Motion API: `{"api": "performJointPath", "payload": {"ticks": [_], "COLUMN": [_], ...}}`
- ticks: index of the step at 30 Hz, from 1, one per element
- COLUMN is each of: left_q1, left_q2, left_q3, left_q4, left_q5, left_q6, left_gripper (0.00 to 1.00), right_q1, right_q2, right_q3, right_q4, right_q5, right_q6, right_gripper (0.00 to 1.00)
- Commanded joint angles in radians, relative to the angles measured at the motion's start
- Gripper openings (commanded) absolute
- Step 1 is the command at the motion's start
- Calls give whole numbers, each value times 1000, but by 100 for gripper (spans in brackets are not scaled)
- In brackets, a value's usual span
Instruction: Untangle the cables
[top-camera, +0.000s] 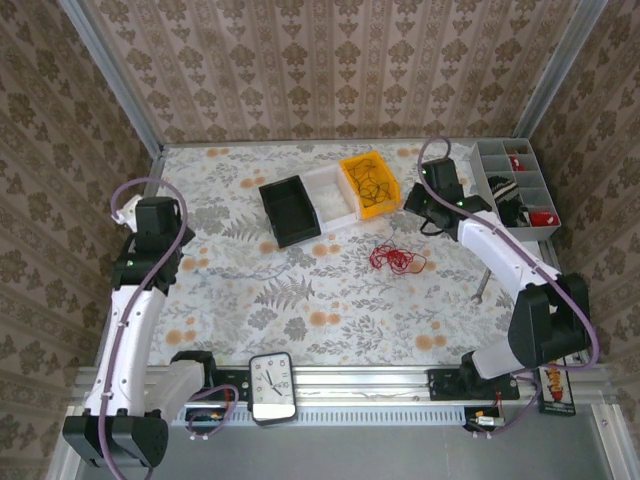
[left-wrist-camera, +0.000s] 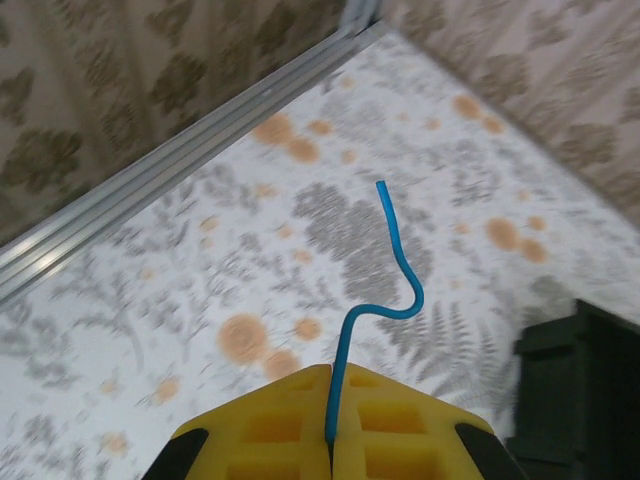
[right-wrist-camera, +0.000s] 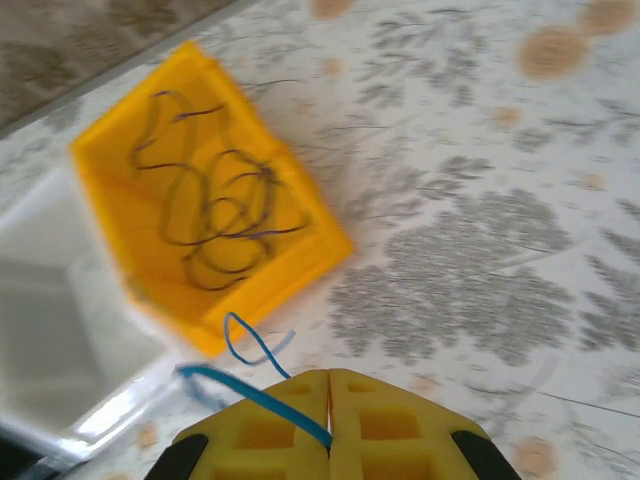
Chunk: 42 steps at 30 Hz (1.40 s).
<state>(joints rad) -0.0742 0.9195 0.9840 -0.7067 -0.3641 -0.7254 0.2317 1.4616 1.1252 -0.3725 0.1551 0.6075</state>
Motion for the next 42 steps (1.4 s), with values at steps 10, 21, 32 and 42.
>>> {"api": "performJointPath", "payload": {"ticks": [10, 21, 32, 42], "left_q1": [-46, -218, -240, -240], "left_q2": [-6, 76, 96, 105], "left_q3": [-176, -269, -281, -260], "left_q4": [239, 277, 251, 248], "left_q5": [145, 6, -12, -6], "left_q6": [-91, -263, -301, -284], "left_gripper": [0, 0, 0, 0], "right_q1": [-15, 87, 111, 135], "right_q2": [-129, 1, 297, 545], "right_q3": [-2, 320, 591, 734], "right_q4": [66, 28, 30, -21], "right_q5": [-108, -154, -245, -192], "right_q6": [-59, -132, -131, -168], "right_gripper": [0, 0, 0, 0]}}
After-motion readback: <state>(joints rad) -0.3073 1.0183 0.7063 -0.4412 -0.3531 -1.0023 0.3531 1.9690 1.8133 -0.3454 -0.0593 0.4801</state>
